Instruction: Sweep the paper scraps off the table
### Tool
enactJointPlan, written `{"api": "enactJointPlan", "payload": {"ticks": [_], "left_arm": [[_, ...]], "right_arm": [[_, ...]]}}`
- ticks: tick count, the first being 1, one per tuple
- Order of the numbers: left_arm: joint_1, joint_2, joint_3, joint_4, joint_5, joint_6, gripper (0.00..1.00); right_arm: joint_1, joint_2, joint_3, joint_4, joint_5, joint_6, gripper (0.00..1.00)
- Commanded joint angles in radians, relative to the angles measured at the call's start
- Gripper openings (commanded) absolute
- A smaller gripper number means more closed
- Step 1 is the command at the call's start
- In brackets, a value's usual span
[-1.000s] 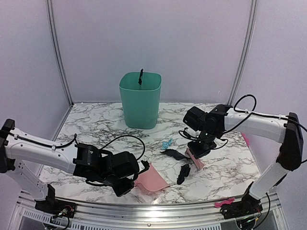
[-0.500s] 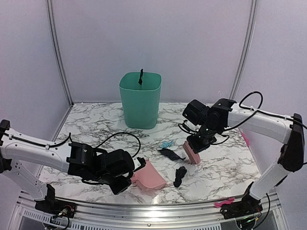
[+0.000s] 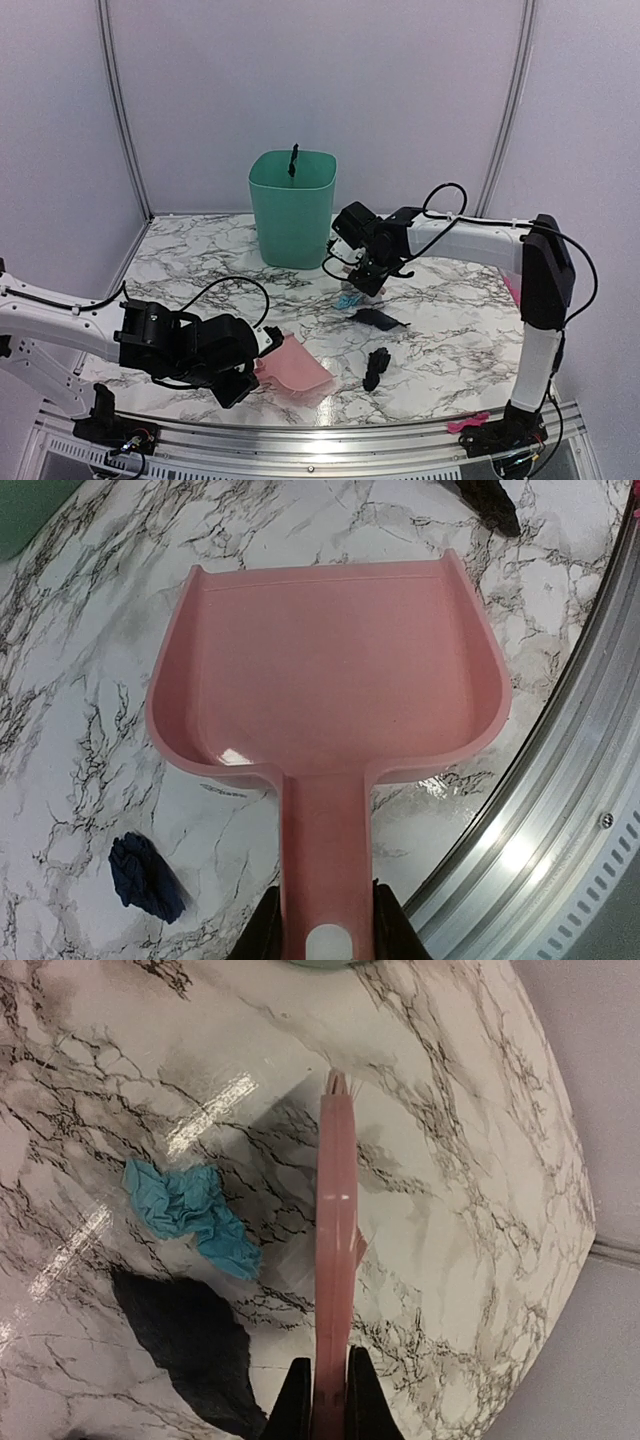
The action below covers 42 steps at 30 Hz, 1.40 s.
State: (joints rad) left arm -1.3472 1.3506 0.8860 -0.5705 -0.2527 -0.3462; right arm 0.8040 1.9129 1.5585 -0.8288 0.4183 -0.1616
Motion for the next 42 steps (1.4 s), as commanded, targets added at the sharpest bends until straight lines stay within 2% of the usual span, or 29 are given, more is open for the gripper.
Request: {"api": "enactJointPlan", "payload": {"ticks": [1, 8, 12, 16, 19, 22, 25, 28, 32, 38, 42], "left_arm": [[0.005, -0.059, -0.026, -0.027, -0.015, -0.035, 0.00], [0.005, -0.076, -0.038, -0.027, -0.034, -0.030, 0.00], [0.006, -0.065, -0.032, -0.025, -0.046, -0.017, 0.00], [0.012, -0.055, -0.020, -0.019, -0.050, 0.003, 0.00], [0.018, -0.034, -0.007, -0.012, -0.047, 0.021, 0.00], [0.023, -0.009, 0.014, -0.009, -0.035, 0.053, 0.00], [0.042, 0.008, 0.040, -0.007, -0.019, 0.096, 0.00], [0.086, 0.018, 0.062, -0.005, 0.009, 0.152, 0.00], [0.122, 0.024, 0.071, -0.005, 0.020, 0.251, 0.00], [0.163, 0.025, 0.088, -0.004, -0.019, 0.385, 0.00], [0.206, 0.009, 0.096, -0.005, -0.018, 0.457, 0.00]], "right_arm": [[0.004, 0.001, 0.019, 0.096, -0.069, -0.257, 0.00], [0.045, -0.094, -0.090, 0.028, -0.195, -0.385, 0.00], [0.076, -0.168, -0.182, -0.043, -0.269, -0.380, 0.00], [0.098, -0.245, -0.219, -0.079, -0.317, -0.297, 0.00], [0.104, -0.313, -0.226, -0.076, -0.278, -0.177, 0.00], [0.103, -0.340, -0.182, -0.091, -0.090, 0.053, 0.00], [0.102, -0.335, -0.109, -0.332, 0.035, 0.413, 0.00], [0.105, -0.407, -0.167, -0.533, 0.027, 0.682, 0.00], [0.104, -0.645, -0.324, -0.546, -0.119, 0.912, 0.00], [0.075, -0.857, -0.428, -0.548, -0.268, 1.032, 0.00], [0.058, -0.863, -0.512, -0.548, -0.310, 1.033, 0.00]]}}
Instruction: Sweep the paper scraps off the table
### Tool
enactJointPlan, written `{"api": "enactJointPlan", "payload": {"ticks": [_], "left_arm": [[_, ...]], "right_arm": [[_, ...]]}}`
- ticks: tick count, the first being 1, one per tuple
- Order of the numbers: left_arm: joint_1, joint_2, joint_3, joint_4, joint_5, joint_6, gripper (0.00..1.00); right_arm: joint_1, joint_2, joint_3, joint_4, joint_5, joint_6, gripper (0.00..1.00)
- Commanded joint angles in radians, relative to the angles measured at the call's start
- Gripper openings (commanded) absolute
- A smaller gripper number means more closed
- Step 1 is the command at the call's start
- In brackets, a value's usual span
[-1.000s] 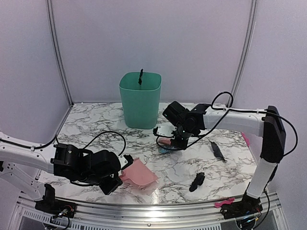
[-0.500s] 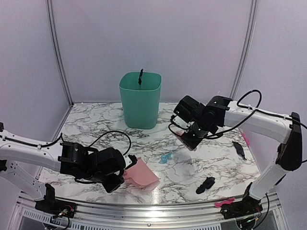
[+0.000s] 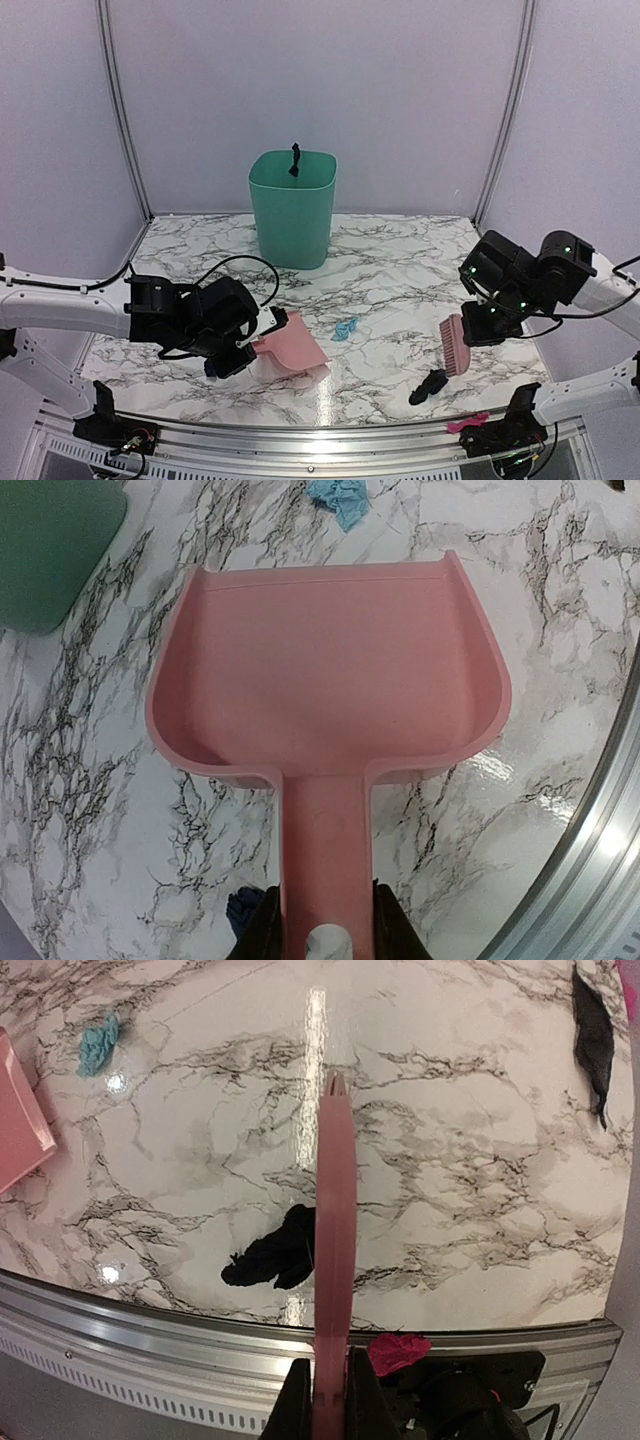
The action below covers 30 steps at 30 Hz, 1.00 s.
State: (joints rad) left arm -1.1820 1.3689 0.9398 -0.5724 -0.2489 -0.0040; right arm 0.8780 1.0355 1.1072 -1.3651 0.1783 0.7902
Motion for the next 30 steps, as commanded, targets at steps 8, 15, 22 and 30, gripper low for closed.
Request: {"api": "enactJointPlan", "payload": {"ticks": [8, 15, 22, 30], "left_arm": [[0.084, -0.028, 0.103, -0.011, 0.034, 0.183, 0.00], [0.084, -0.049, 0.104, -0.033, 0.042, 0.137, 0.00], [0.084, -0.117, 0.079, -0.053, 0.082, 0.128, 0.00], [0.084, -0.109, 0.062, -0.067, 0.082, 0.130, 0.00]], "right_arm": [[-0.161, 0.121, 0.113, 0.033, 0.358, -0.004, 0.00], [-0.471, 0.435, 0.260, 0.010, 0.593, -0.192, 0.00], [-0.777, 0.537, 0.240, 0.170, 0.613, -0.367, 0.00], [-0.819, 0.685, 0.152, 0.406, 0.369, -0.628, 0.00]]}}
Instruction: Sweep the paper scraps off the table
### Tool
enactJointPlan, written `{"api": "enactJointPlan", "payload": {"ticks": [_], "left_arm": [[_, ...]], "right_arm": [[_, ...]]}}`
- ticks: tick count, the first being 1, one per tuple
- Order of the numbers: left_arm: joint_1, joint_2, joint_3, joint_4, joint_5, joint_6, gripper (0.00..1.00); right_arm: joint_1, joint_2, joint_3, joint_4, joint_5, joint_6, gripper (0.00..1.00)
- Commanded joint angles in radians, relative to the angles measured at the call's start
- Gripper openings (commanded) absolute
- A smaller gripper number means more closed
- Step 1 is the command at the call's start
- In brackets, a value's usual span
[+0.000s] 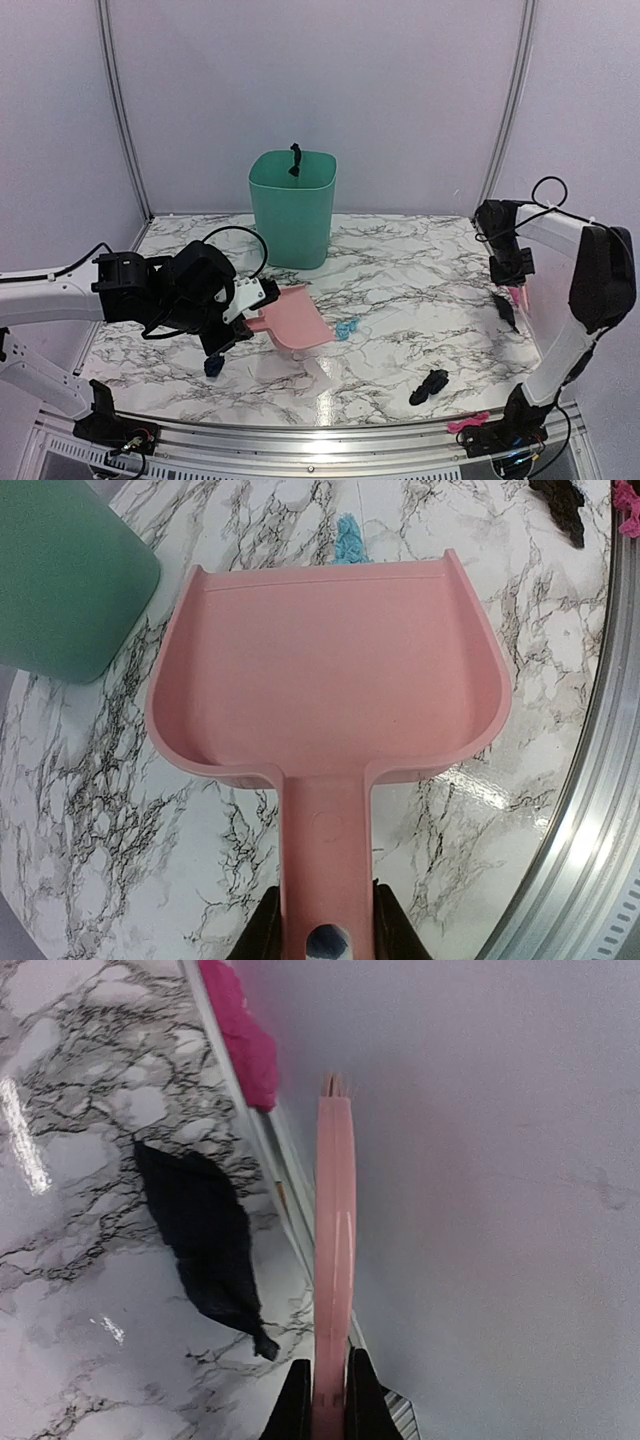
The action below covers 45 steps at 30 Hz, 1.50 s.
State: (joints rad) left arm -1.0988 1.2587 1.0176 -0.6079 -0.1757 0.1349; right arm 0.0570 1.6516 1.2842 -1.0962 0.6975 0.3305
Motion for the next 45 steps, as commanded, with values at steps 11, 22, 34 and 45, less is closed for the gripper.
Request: {"api": "enactJointPlan", "payload": {"ticks": [11, 22, 34, 45], "left_arm": [[0.001, 0.000, -0.013, -0.029, 0.002, -0.022, 0.00], [0.001, 0.003, -0.008, -0.031, -0.029, -0.029, 0.00], [0.001, 0.024, 0.003, -0.032, -0.037, -0.022, 0.00], [-0.004, 0.019, 0.042, -0.058, 0.084, -0.051, 0.00]], "right_arm": [[0.154, 0.013, -0.089, 0.057, -0.510, -0.049, 0.00], [0.465, -0.126, -0.220, -0.067, -0.685, 0.120, 0.00], [0.639, -0.351, -0.361, -0.254, -0.934, 0.262, 0.00], [0.651, -0.430, -0.421, -0.069, -1.126, 0.358, 0.00]]}}
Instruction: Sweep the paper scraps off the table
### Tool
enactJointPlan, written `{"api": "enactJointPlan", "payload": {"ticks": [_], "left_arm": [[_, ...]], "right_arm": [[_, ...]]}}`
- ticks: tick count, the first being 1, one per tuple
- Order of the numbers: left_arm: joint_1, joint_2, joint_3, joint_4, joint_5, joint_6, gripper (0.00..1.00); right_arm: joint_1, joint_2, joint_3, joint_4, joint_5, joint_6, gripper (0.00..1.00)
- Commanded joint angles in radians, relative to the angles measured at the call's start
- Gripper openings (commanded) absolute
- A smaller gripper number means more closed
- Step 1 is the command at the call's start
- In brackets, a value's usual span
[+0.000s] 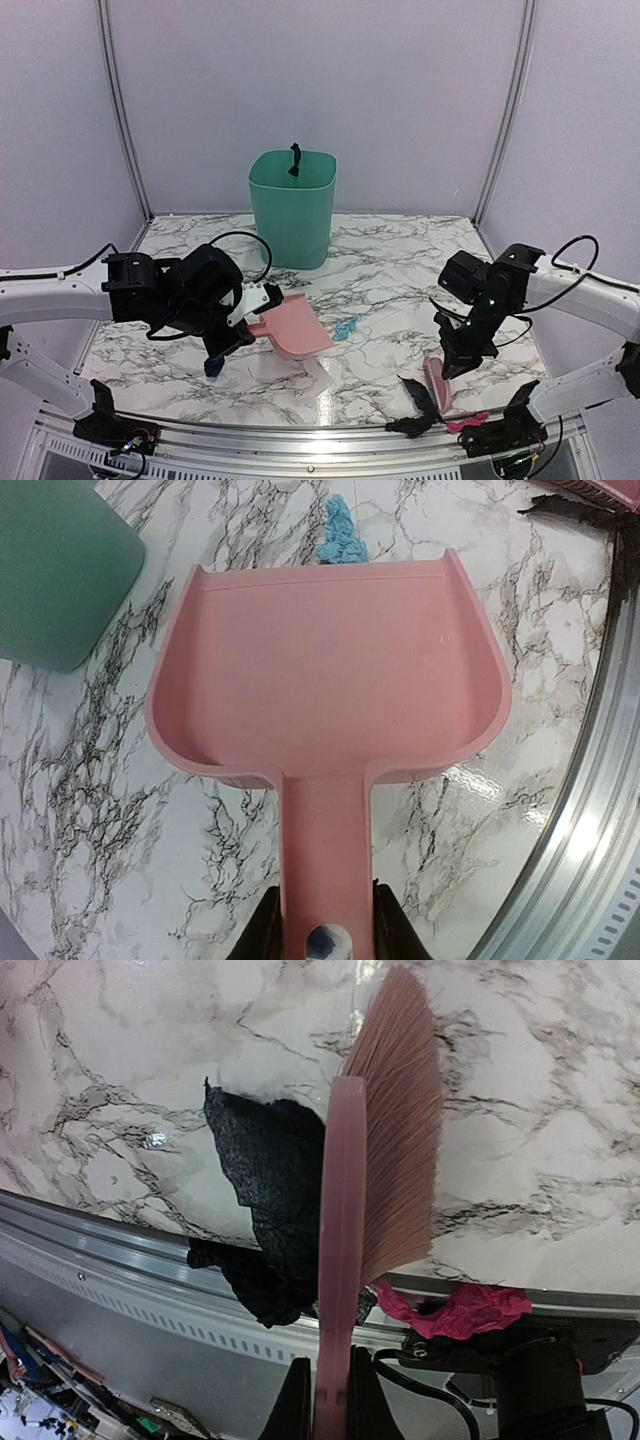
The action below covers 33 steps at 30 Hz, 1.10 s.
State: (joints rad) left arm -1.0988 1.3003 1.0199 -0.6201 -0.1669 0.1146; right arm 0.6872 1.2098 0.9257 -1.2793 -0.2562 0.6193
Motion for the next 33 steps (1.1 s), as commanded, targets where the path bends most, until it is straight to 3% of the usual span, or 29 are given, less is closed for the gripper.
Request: {"api": "enactJointPlan", "payload": {"ticks": [1, 9, 13, 33], "left_arm": [[-0.013, -0.036, 0.039, -0.054, 0.098, -0.044, 0.00], [-0.172, -0.102, 0.020, -0.095, 0.141, -0.108, 0.00], [-0.247, -0.097, 0.026, -0.095, 0.185, -0.145, 0.00], [-0.462, 0.224, 0.172, -0.132, 0.116, -0.099, 0.00]], "right_arm": [[0.025, 0.014, -0.069, 0.150, -0.183, 0.077, 0.00], [0.031, 0.050, -0.050, 0.197, -0.103, 0.051, 0.00], [0.031, 0.033, -0.063, 0.236, -0.134, 0.063, 0.00], [0.040, -0.072, -0.121, 0.225, -0.084, 0.091, 0.00]]}}
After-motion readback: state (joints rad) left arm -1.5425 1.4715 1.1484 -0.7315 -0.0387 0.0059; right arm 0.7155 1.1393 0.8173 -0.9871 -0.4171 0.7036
